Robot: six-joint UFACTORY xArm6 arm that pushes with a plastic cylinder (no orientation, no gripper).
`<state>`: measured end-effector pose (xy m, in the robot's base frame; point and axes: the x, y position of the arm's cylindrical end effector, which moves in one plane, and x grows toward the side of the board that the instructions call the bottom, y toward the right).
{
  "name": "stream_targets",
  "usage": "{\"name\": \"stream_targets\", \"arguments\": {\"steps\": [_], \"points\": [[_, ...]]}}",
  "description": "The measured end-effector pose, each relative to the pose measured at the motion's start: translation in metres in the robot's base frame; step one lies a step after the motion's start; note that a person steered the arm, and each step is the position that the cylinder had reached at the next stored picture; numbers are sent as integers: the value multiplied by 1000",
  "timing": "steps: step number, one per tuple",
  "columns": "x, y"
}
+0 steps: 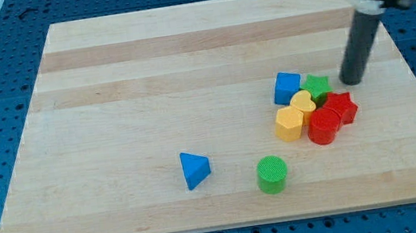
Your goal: Push the green circle closer to the blue triangle
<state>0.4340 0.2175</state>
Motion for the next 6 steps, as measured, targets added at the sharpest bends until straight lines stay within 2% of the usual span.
{"name": "stream_targets", "arguments": {"steps": [1,2,3,4,6], "points": [[5,50],[50,63],[110,46],[148,1],[162,-69]]}}
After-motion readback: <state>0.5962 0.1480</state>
